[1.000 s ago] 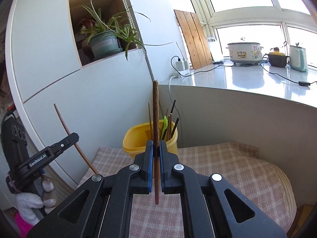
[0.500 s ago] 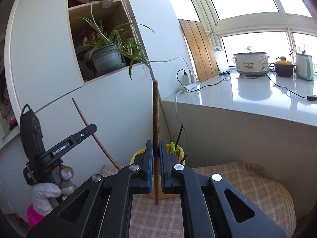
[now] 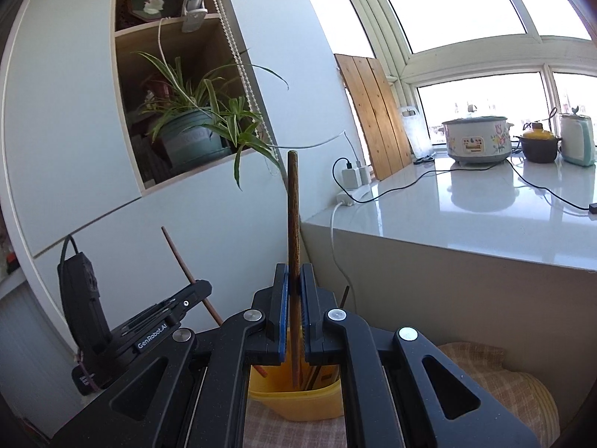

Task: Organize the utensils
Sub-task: 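Lift both chopsticks and carry them over the yellow container with both tools, then lower both chopsticks into the container and open both tools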

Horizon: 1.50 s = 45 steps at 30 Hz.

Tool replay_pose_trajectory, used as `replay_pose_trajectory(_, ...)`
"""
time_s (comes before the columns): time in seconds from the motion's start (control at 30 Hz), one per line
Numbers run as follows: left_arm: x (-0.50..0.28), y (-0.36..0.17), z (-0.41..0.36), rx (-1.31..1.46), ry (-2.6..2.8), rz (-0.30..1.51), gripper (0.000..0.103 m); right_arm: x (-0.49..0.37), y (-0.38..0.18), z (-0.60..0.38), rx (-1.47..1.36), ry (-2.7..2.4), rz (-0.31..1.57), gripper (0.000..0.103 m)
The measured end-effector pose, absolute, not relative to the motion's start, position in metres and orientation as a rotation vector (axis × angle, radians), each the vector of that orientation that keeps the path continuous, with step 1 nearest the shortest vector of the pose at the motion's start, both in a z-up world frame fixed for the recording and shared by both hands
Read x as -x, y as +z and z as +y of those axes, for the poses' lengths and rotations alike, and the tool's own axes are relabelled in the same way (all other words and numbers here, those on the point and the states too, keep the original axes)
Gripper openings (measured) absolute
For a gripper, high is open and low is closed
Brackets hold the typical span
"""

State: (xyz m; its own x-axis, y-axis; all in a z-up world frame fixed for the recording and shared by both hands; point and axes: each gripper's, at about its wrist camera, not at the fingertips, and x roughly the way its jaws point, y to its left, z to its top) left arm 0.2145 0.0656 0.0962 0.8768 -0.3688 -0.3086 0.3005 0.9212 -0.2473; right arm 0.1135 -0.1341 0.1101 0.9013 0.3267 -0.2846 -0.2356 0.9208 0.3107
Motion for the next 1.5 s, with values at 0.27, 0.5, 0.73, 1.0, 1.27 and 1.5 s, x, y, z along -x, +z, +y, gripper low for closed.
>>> replay_pose_trajectory(0.27, -0.219, 0.086, 0.054, 0.113, -0.336, 0.379, 0.004, -0.132, 0.093, -0.113, -0.185, 0.265, 0.356, 0.004)
replay_pose_trajectory(0.5, -0.219, 0.081, 0.048, 0.071, -0.337, 0.387, 0.004, -0.139, 0.076, -0.105, -0.128, 0.256, 0.396, 0.004)
replay_pose_trajectory(0.73, -0.222, 0.075, 0.046, 0.058, -0.345, 0.407, 0.004, -0.145, 0.061, -0.1, -0.076, 0.244, 0.449, 0.004)
replay_pose_trajectory(1.0, -0.226, 0.073, 0.048, 0.061, -0.347, 0.421, 0.004, -0.15, 0.048, -0.097, -0.051, 0.218, 0.509, 0.004)
replay_pose_trajectory(1.27, -0.236, 0.065, 0.048, 0.08, -0.34, 0.452, 0.004, -0.15, 0.041, -0.093, -0.034, 0.223, 0.533, 0.004)
replay_pose_trajectory(1.5, -0.241, 0.056, 0.05, 0.097, -0.335, 0.482, 0.004, -0.152, 0.034, -0.091, -0.02, 0.226, 0.558, 0.004)
